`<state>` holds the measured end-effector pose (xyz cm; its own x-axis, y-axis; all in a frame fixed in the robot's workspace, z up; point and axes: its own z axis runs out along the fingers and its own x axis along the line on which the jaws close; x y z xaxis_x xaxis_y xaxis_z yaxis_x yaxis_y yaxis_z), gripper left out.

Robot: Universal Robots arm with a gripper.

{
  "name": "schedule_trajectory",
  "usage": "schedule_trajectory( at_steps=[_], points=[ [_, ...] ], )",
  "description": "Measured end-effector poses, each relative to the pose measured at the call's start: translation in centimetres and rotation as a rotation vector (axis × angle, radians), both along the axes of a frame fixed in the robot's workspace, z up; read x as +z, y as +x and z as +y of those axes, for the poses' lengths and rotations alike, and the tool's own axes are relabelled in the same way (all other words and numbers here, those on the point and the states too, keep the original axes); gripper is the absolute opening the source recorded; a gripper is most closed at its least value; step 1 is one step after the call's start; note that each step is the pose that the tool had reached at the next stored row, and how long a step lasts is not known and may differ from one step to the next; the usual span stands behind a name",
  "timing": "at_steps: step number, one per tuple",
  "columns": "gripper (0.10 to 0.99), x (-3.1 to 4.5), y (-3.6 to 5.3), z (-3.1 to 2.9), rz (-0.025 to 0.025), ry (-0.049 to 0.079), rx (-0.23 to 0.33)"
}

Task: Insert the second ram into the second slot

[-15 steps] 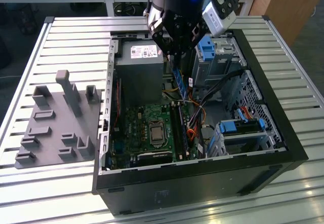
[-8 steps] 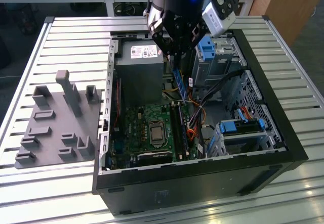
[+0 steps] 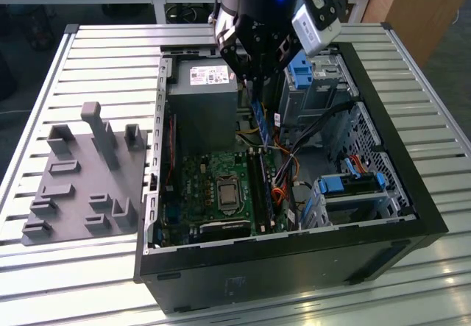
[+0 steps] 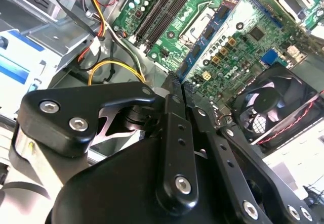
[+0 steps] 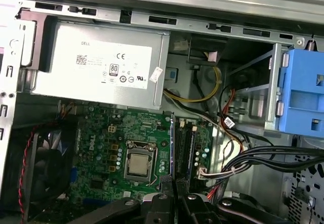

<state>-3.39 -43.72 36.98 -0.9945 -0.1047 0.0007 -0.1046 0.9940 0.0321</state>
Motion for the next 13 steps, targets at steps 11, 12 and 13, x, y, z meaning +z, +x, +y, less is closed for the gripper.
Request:
schedule_trajectory(
  at_steps=[11, 12, 13],
  points=[
    [0.137, -0.07, 0.00, 0.00, 0.0000, 0.000, -0.015],
    [0.137, -0.07, 0.00, 0.00, 0.0000, 0.000, -0.016],
    [0.137, -0.08, 0.00, 0.00, 0.0000, 0.000, -0.017]
  ],
)
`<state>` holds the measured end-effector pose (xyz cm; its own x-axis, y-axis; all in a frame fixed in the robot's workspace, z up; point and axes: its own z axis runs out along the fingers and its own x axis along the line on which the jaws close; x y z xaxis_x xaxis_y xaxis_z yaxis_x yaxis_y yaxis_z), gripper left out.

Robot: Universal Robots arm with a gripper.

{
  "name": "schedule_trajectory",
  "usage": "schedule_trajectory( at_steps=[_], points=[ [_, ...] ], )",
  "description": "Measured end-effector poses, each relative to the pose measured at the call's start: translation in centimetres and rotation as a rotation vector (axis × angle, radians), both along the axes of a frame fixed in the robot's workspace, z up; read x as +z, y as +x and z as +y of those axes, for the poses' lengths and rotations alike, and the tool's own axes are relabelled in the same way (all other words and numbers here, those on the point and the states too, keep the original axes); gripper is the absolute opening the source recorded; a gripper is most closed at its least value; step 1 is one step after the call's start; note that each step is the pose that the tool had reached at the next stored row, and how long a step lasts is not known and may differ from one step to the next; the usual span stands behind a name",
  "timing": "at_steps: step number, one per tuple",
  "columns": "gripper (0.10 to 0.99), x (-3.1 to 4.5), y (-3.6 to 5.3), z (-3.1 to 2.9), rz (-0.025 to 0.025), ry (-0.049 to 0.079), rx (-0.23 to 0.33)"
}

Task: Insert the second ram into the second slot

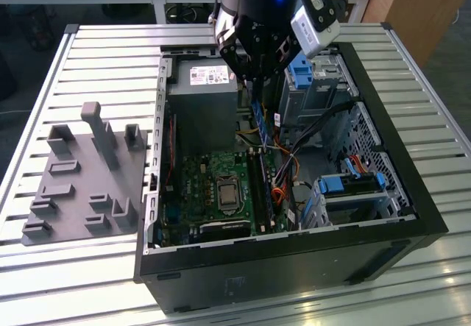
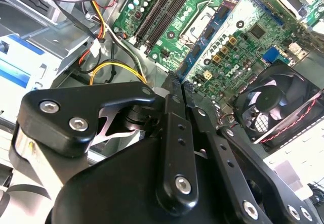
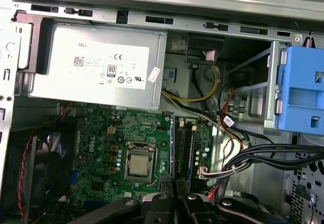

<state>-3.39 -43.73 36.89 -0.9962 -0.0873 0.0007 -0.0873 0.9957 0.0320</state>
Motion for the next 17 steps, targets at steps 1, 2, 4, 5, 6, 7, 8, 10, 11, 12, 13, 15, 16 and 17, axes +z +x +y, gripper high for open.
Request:
schedule_trajectory(
  at_steps=[1, 2, 4, 5, 6, 7, 8, 10, 11, 12, 13, 15, 16, 17],
  points=[
    [0.137, 0.00, 0.00, 0.00, 0.0000, 0.000, -0.002],
    [0.137, -0.01, 0.00, 0.00, 0.0000, 0.000, -0.003],
    [0.137, -0.02, 0.00, 0.00, 0.0000, 0.000, -0.007],
    [0.137, -0.02, 0.00, 0.00, 0.0000, 0.000, -0.008],
    [0.137, -0.03, 0.00, 0.00, 0.0000, 0.000, -0.010],
    [0.137, -0.03, 0.00, 0.00, 0.0000, 0.000, -0.012],
    [0.137, -0.04, 0.00, 0.00, 0.0000, 0.000, -0.014],
    [0.137, -0.05, 0.00, 0.00, 0.0000, 0.000, -0.019],
    [0.137, -0.05, 0.00, 0.00, 0.0000, 0.000, -0.021],
    [0.137, -0.05, 0.00, 0.00, 0.0000, 0.000, -0.023],
    [0.137, -0.06, 0.00, 0.00, 0.0000, 0.000, -0.026],
    [0.137, -0.06, 0.00, 0.00, 0.0000, 0.000, -0.031],
    [0.137, -0.06, 0.00, 0.00, 0.0000, 0.000, -0.033],
    [0.137, -0.06, 0.00, 0.00, 0.0000, 0.000, -0.035]
  ],
)
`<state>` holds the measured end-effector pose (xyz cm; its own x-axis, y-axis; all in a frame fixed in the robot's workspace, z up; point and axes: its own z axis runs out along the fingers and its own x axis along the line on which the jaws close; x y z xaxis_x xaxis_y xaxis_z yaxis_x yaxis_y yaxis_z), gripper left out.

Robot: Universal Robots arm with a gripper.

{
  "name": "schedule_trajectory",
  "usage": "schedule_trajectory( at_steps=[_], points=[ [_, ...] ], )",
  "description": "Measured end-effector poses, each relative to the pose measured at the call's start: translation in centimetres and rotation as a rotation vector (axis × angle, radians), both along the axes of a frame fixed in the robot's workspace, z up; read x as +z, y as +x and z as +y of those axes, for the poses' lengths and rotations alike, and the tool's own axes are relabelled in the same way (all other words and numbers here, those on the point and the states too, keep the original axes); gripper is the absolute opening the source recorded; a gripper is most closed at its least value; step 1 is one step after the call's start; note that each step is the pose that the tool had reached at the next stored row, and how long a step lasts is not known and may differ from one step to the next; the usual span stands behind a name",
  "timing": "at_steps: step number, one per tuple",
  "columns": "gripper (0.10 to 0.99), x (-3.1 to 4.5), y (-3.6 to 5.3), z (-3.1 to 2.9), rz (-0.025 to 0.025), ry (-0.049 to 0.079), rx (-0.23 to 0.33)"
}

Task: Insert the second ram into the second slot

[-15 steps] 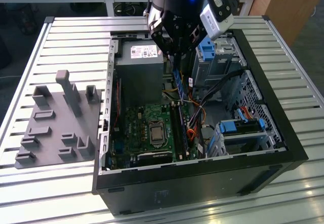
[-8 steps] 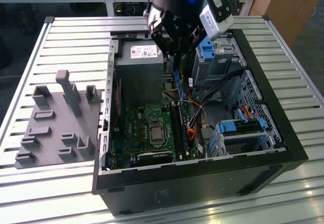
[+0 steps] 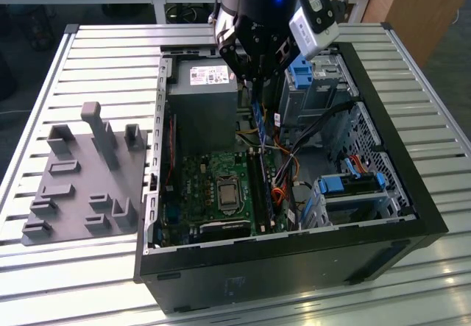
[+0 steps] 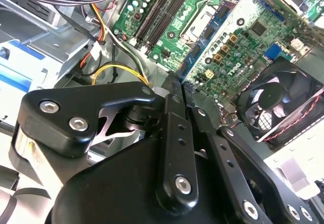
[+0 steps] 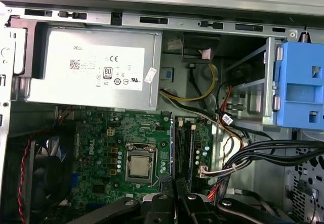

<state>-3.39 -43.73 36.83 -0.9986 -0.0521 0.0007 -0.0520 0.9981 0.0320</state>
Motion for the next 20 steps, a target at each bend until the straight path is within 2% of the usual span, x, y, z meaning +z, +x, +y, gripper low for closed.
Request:
schedule_trajectory(
  at_steps=[20],
  points=[
    [0.137, -0.04, 0.00, 0.00, 0.0000, 0.000, -0.038]
  ],
)
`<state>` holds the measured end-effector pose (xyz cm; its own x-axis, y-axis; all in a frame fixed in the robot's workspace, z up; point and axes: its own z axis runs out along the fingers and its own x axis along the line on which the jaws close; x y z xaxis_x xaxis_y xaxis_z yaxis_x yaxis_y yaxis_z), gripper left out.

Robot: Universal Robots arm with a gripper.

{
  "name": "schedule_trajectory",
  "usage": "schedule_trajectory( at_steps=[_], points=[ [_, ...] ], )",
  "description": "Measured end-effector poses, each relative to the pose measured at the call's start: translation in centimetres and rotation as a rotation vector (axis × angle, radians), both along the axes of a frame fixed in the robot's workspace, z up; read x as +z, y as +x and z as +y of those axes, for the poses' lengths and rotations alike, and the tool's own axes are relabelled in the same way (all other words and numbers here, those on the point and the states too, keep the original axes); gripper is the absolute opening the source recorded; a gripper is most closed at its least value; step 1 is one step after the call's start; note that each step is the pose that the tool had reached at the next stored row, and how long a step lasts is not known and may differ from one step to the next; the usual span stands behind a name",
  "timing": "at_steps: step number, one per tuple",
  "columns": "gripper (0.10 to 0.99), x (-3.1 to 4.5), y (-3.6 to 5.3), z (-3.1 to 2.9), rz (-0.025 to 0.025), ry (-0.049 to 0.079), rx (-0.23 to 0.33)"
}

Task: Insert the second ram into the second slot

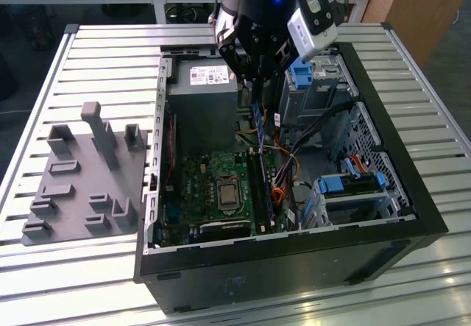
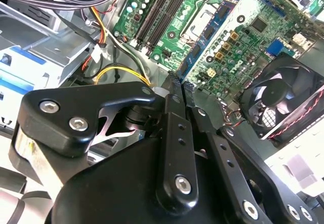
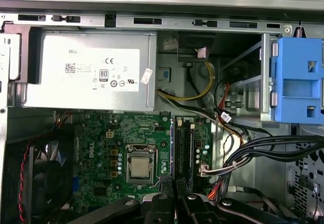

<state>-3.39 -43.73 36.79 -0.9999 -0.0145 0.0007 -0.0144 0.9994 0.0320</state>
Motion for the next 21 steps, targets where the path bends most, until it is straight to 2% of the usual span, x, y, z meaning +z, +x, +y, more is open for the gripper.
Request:
schedule_trajectory(
  at_steps=[8, 14, 21],
  points=[
    [0.137, -0.12, -0.01, -0.03, 0.0000, 0.000, -0.015],
    [0.137, -0.53, 0.00, -0.09, 0.0000, 0.000, -0.022],
    [0.137, -0.98, 0.00, -0.54, 0.0000, -0.001, -0.025]
  ],
)
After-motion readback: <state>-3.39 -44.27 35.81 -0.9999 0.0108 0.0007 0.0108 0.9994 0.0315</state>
